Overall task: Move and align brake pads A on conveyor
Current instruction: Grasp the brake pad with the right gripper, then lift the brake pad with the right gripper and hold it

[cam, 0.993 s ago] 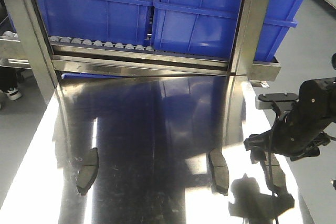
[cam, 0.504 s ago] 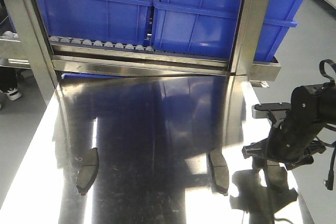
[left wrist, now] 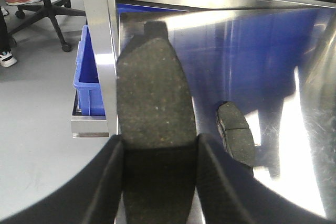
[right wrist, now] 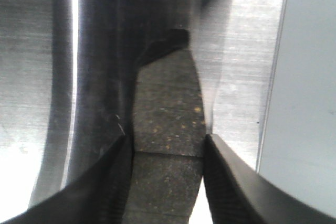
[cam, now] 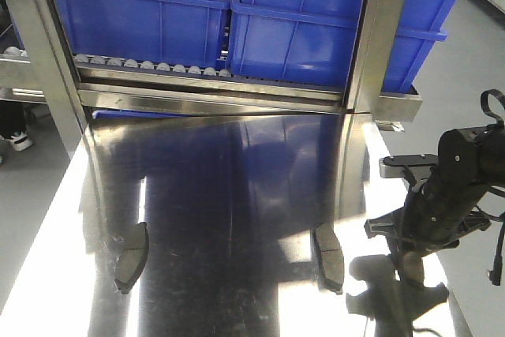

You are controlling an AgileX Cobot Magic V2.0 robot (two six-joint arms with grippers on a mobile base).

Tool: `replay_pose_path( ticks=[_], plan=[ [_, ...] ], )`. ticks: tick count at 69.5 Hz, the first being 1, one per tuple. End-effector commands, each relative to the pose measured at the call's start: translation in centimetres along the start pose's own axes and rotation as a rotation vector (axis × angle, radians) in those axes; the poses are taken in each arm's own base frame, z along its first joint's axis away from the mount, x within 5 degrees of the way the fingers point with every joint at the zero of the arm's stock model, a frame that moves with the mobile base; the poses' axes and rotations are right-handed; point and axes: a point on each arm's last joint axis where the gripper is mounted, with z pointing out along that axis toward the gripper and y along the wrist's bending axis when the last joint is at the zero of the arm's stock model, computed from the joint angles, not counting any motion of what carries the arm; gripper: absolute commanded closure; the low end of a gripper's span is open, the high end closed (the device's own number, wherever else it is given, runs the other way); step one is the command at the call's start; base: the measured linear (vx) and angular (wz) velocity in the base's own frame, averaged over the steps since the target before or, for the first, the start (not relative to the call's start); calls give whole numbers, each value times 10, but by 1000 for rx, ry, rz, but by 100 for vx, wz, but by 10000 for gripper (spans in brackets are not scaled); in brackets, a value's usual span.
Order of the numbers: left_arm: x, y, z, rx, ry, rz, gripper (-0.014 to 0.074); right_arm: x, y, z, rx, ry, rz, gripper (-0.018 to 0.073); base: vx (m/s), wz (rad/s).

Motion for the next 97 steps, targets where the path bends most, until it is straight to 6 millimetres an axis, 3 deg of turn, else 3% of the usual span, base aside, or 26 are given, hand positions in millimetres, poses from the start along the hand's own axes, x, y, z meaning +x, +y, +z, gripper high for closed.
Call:
replay_pose_path(
  ticks=[1, 13, 27, 40, 52, 66, 85, 97],
  plan=[
    [-17, -1, -4, 11, -118, -2, 451, -7, 1, -18, -4, -75, -7, 371, 0, 0],
    [-17, -1, -4, 11, -118, -2, 451, -6, 0, -21, 1, -75, -12, 457, 0, 0],
    [-17, -1, -4, 11, -118, -2, 451, -3, 0, -38, 1, -122, -31, 481, 0, 0],
    [-17, -1, -4, 11, -118, -2, 451, 2, 2, -71, -21, -223, -46, 480, 0, 0],
    [-17, -1, -4, 11, -118, -2, 451, 15, 4, -113, -37, -365, -107, 480, 0, 0],
    [-17, -1, -4, 11, -118, -2, 451, 58, 3, -138, -48, -582, -87, 480, 0, 0],
    [-17, -1, -4, 11, -118, -2, 451, 135, -1, -140, -44, -702, -87, 480, 0, 0],
    [-17, -1, -4, 11, -118, -2, 451, 171, -4, -138, -37, -799, -91, 480, 0, 0]
  ],
)
